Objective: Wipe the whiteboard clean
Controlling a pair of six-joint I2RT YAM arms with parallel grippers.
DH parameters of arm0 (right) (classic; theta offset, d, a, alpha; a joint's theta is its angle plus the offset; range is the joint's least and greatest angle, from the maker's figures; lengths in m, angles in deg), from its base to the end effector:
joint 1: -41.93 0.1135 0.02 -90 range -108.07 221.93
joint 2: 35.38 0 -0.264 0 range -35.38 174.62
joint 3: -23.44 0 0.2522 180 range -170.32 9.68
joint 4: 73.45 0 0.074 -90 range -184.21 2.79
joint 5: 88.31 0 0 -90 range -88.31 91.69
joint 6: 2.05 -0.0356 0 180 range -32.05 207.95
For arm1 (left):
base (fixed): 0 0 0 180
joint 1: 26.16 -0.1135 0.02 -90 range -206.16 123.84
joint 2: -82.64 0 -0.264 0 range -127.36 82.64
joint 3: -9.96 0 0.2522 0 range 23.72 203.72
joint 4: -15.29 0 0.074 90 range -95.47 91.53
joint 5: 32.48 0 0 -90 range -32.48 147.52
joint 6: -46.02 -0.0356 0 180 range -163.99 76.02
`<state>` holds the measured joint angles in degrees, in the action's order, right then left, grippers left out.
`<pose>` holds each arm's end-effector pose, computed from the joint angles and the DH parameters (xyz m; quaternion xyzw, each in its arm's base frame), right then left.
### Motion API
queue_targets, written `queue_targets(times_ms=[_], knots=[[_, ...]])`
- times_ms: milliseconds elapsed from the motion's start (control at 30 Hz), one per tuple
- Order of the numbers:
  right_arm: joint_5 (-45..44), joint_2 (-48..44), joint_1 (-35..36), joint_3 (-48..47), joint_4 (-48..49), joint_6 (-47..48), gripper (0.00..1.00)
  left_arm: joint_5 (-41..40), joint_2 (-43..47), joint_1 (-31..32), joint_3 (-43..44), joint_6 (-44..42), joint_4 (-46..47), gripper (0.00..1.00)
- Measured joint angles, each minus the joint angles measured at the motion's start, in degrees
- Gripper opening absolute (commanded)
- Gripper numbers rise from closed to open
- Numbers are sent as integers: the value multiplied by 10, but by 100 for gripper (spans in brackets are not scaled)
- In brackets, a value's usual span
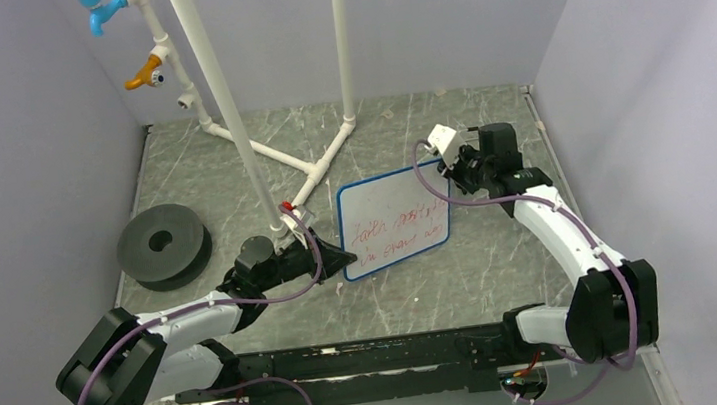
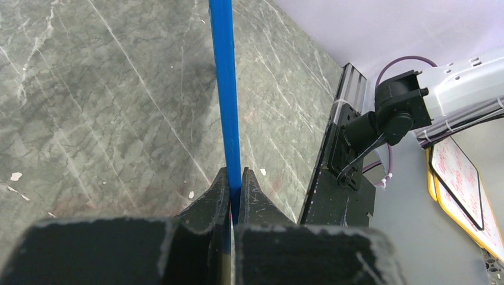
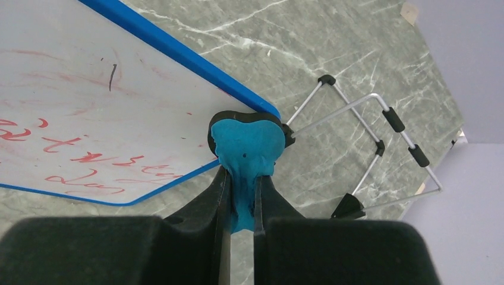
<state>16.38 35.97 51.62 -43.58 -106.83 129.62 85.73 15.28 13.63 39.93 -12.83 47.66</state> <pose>0.2674 0.0548 0.2783 -0.4366 0.7780 -0.0101 0.4517 0.1611 -0.1561 0.1948 0.2180 0.7007 -0.5265 0.4292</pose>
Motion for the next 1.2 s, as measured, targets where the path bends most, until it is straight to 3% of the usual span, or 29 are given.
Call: queue_targets(times_ms=[433,933,1200], knots=[[-8,18,-2,70,-8,50,0,0,0,0,0,14,0,0],[-33,46,-2,-27,-42,26,0,-5,-4,-1,0,10,4,0],[-41,40,6,-4,-20,26,0,-4,-4,-1,0,10,5,0]])
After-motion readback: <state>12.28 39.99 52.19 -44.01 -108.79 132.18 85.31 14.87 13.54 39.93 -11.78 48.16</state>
